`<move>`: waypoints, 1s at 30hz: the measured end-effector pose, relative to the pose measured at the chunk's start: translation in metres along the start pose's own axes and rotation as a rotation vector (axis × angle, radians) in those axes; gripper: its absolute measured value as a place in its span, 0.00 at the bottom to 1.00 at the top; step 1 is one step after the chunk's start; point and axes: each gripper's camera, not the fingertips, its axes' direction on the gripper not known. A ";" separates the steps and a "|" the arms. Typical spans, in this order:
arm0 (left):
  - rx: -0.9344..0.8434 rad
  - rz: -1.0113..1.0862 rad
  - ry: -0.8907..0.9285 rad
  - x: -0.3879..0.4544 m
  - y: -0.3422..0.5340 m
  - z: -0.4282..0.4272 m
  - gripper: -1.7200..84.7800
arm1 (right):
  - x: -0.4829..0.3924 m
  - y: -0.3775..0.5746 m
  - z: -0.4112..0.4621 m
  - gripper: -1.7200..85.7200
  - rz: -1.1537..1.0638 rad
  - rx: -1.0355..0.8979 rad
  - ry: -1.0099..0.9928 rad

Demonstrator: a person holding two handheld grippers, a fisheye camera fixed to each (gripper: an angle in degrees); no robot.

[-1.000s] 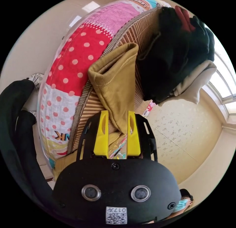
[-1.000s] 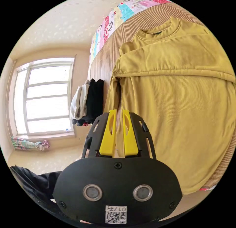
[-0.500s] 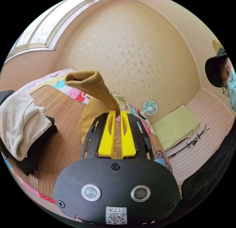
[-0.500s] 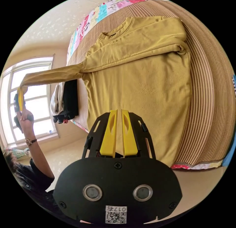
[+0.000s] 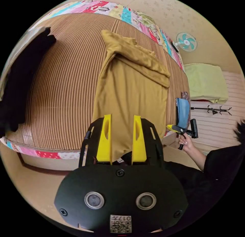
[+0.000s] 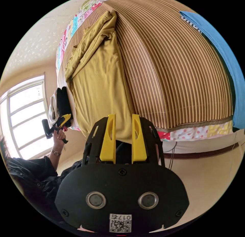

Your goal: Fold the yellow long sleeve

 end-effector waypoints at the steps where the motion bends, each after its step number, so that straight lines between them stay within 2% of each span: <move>1: -0.039 0.007 -0.030 -0.005 0.005 0.003 0.17 | 0.002 0.003 0.000 0.14 -0.007 -0.019 0.000; 4: -0.269 0.091 -0.049 -0.018 0.023 0.027 0.16 | 0.008 0.019 0.003 0.15 -0.031 -0.118 0.048; 6: -0.483 0.059 -0.074 -0.032 0.033 0.054 0.19 | 0.014 0.025 0.012 0.16 -0.035 -0.197 0.064; 8: -0.534 0.070 -0.059 -0.038 0.038 0.066 0.20 | 0.020 0.026 0.017 0.17 -0.019 -0.233 0.054; 12: -0.514 0.119 -0.022 -0.050 0.025 0.079 0.20 | 0.033 0.020 0.028 0.16 0.040 -0.299 -0.073; 15: -0.555 0.142 -0.062 -0.061 0.017 0.086 0.18 | 0.027 0.023 0.032 0.10 0.001 -0.366 -0.158; 18: -0.556 0.141 0.019 -0.075 0.021 0.072 0.18 | 0.025 0.045 0.002 0.07 -0.078 -0.288 -0.149; 20: -0.530 0.139 0.107 -0.084 0.026 0.058 0.16 | 0.038 0.061 -0.024 0.06 -0.051 -0.226 -0.099; 22: -0.474 0.136 0.189 -0.091 0.030 0.042 0.15 | 0.055 0.075 -0.051 0.06 0.022 -0.128 -0.091; 24: -0.331 0.156 0.243 -0.095 0.034 0.014 0.16 | 0.068 0.083 -0.076 0.06 0.113 -0.060 -0.046; 27: -0.208 0.179 0.254 -0.097 0.034 -0.003 0.18 | 0.070 0.087 -0.083 0.06 0.133 -0.073 -0.002; 30: -0.273 0.218 0.342 -0.093 0.033 0.017 0.20 | 0.065 0.087 -0.082 0.05 0.142 -0.099 -0.008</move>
